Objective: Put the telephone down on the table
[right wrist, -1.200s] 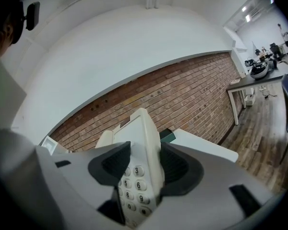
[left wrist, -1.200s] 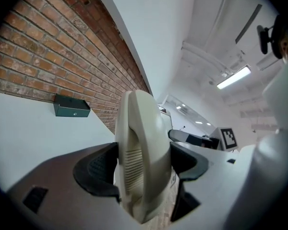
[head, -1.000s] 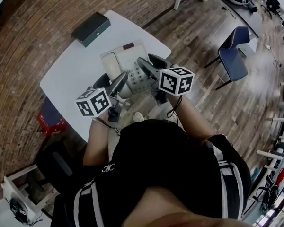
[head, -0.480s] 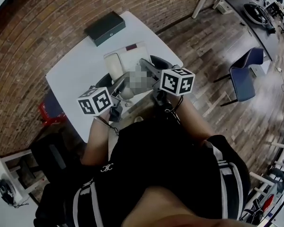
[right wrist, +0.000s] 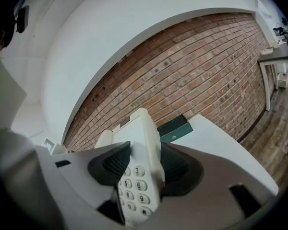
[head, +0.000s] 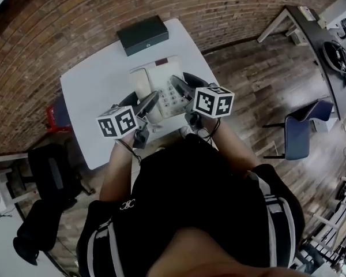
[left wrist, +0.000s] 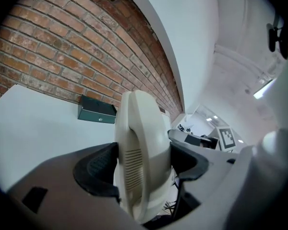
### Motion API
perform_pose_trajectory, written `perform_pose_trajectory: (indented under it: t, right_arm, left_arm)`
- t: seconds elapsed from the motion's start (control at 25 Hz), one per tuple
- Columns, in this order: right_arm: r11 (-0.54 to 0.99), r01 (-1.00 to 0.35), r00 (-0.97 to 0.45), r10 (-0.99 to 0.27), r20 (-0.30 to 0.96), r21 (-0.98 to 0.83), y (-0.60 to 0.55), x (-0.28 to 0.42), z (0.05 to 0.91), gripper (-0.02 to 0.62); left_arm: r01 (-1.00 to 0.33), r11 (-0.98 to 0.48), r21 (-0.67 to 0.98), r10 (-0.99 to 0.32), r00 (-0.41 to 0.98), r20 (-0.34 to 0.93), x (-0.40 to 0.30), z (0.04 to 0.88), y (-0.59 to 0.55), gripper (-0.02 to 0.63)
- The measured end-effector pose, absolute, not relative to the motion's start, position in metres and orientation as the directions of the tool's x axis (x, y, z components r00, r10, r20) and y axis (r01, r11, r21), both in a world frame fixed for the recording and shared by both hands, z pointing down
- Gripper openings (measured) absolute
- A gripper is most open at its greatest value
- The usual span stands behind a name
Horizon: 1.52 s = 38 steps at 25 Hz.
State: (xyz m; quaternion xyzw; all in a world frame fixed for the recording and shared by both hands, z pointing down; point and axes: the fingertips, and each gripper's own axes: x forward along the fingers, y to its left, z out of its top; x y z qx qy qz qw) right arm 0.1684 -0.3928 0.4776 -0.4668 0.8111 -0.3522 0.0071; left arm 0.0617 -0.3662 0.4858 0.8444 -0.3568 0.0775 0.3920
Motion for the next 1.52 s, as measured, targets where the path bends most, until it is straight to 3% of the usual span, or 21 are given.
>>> perform_pose_trajectory:
  t: [0.64, 1.52]
  right_arm:
    - [0.263, -0.631, -0.694, -0.612, 0.379, -0.730, -0.460, 0.183, 0.578, 0.183]
    - [0.206, -0.662, -0.701, -0.511, 0.498, -0.721, -0.481, 0.177, 0.667, 0.184]
  left_arm:
    - [-0.722, -0.265, 0.640, -0.565, 0.654, 0.503, 0.077, 0.561, -0.419, 0.344]
    - [-0.727, -0.121, 0.675, -0.495, 0.634, 0.594, 0.073, 0.652, -0.435, 0.344]
